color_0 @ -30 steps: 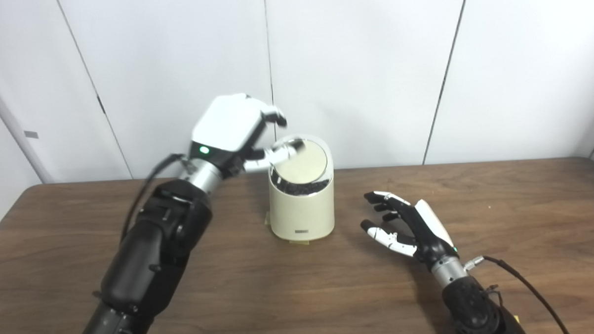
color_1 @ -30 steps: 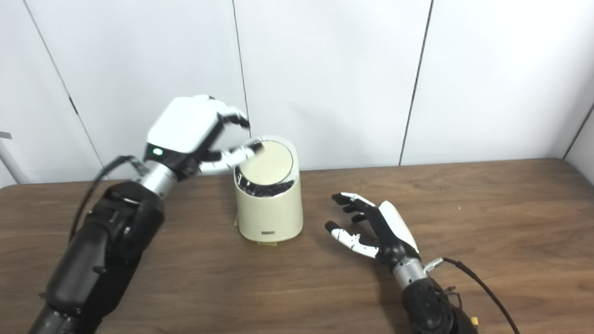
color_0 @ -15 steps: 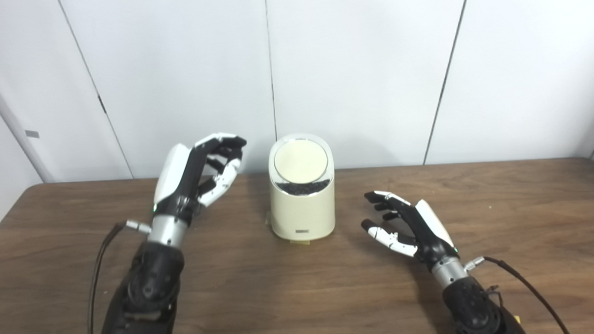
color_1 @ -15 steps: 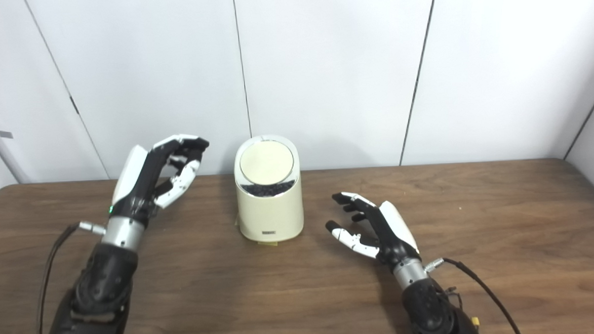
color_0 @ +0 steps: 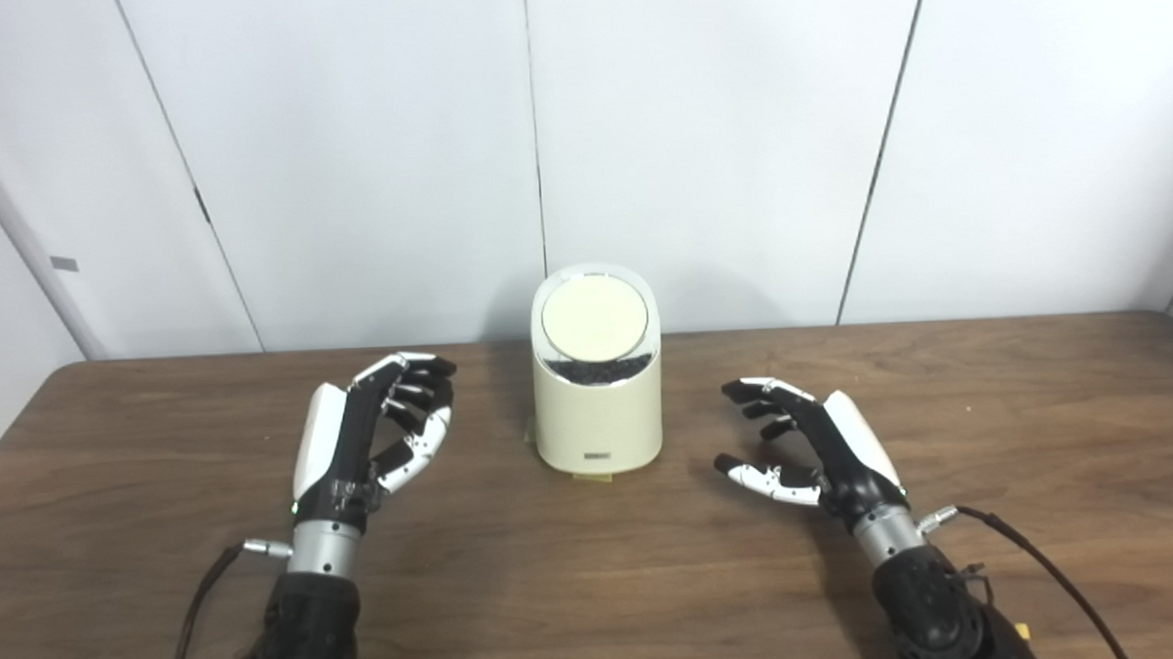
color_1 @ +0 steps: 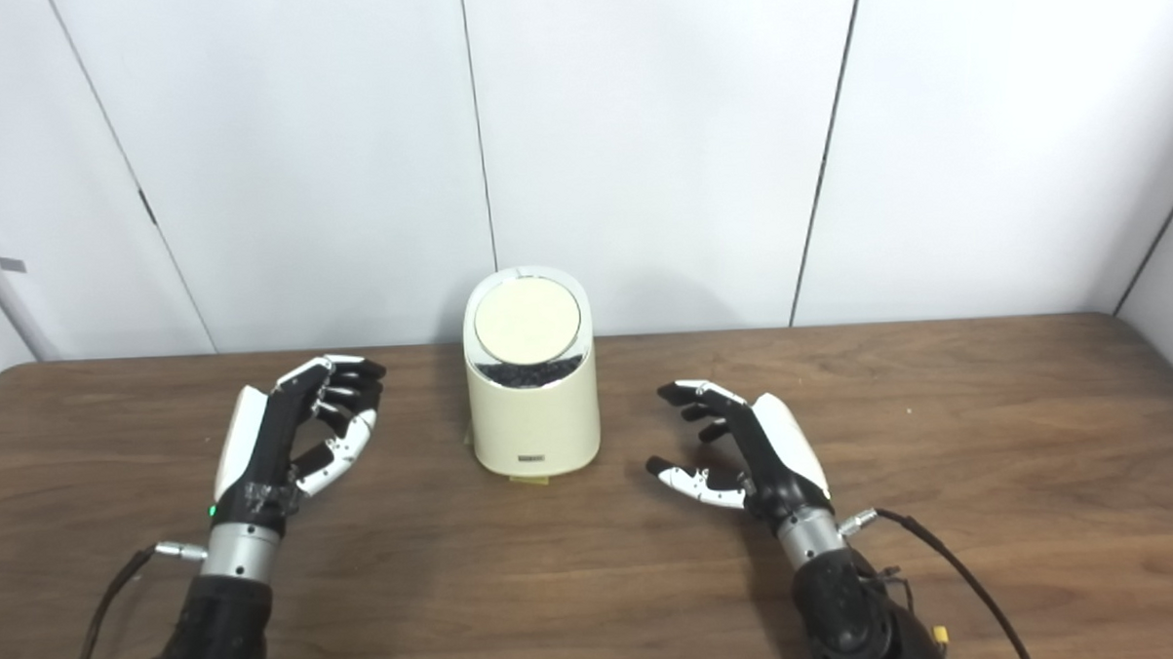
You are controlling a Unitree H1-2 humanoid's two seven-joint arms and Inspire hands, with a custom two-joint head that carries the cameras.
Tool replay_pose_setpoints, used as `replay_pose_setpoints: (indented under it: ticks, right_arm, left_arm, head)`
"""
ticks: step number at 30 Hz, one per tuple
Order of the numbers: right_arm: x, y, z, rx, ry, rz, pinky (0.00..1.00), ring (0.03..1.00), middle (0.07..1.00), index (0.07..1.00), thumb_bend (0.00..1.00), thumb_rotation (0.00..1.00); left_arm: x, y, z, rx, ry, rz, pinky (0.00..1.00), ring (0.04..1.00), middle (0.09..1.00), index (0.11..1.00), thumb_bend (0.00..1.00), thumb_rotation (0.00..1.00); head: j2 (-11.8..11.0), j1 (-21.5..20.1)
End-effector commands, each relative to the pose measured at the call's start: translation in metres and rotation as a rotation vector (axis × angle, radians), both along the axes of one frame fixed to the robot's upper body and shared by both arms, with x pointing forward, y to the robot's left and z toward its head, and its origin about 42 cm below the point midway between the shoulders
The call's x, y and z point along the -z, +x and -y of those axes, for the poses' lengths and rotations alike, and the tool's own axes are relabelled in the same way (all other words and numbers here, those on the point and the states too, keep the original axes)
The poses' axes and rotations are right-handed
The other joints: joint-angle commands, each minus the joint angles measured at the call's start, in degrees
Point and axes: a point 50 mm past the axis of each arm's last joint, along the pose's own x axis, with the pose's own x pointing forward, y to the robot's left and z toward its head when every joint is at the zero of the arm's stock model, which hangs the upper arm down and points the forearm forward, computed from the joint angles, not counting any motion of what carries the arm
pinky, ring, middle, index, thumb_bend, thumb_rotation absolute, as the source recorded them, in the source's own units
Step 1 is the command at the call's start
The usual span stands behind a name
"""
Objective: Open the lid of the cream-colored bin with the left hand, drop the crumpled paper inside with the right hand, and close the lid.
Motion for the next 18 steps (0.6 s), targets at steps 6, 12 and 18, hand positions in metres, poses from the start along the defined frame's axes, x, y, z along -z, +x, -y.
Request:
replay_pose_setpoints:
  ticks: [6, 12, 18]
  right_arm:
    - [-0.022, 0.011, 0.002, 0.005, 0.011, 0.122, 0.55, 0.668, 0.712, 0.705, 0.33, 0.12]
    - [-0.021, 0.011, 0.003, 0.017, -0.005, 0.129, 0.51, 0.633, 0.689, 0.696, 0.33, 0.15]
    - [-0.022, 0.012, 0.002, 0.023, 0.003, 0.110, 0.52, 0.639, 0.691, 0.698, 0.33, 0.19]
  left_arm:
    - [-0.005, 0.004, 0.000, 0.027, -0.017, 0.062, 0.48, 0.599, 0.655, 0.680, 0.27, 0.24]
    - [0.005, 0.002, 0.002, 0.028, 0.014, 0.043, 0.48, 0.586, 0.628, 0.660, 0.30, 0.19]
    - [0.007, 0.003, 0.001, 0.033, 0.042, 0.011, 0.44, 0.569, 0.626, 0.660, 0.29, 0.22]
  head:
    - [0.4, -0.2]
    - [0.5, 0.1]
    - [0.4, 0.0]
